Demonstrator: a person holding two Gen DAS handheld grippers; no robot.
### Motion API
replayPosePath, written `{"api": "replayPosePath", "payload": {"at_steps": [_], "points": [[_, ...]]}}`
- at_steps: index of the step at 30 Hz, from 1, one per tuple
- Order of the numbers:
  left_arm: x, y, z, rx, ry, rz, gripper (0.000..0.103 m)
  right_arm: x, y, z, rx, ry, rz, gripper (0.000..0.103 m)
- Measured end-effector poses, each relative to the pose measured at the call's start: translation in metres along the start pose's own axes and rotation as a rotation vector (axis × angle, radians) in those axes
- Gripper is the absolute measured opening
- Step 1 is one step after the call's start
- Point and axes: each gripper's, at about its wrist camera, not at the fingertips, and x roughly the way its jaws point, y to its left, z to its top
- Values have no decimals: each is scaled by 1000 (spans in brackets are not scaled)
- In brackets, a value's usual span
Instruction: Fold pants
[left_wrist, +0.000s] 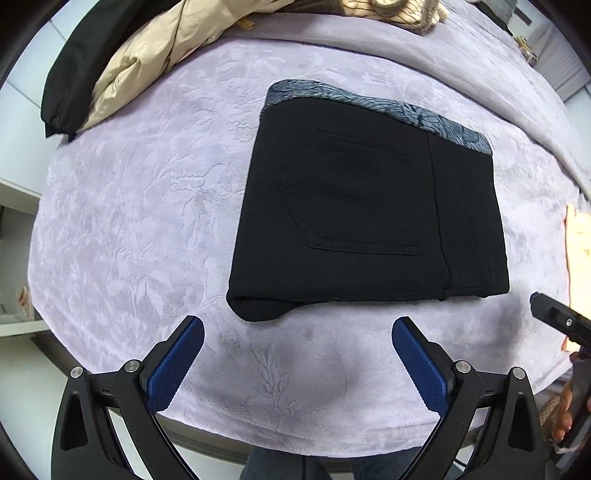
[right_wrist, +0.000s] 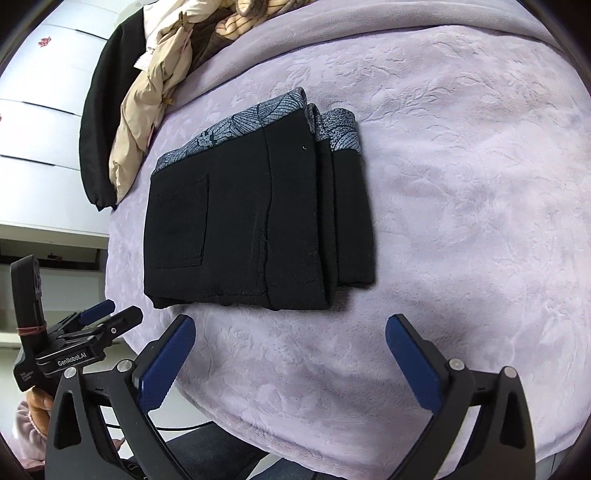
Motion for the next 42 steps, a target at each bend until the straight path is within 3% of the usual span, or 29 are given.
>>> {"api": "replayPosePath", "payload": {"at_steps": [16, 25, 36, 42], "points": [[21, 38, 26, -30, 31, -38, 102, -16, 12, 14, 23, -28, -82, 103], [16, 52, 64, -48, -46, -28, 102, -32, -4, 48, 10, -65, -115, 103], [39, 47, 98, -43, -54, -76, 102, 4, -31, 68, 68, 28, -8, 103], [50, 51, 106, -18, -68, -148, 102, 30, -47, 70, 76, 67, 119, 103]]}}
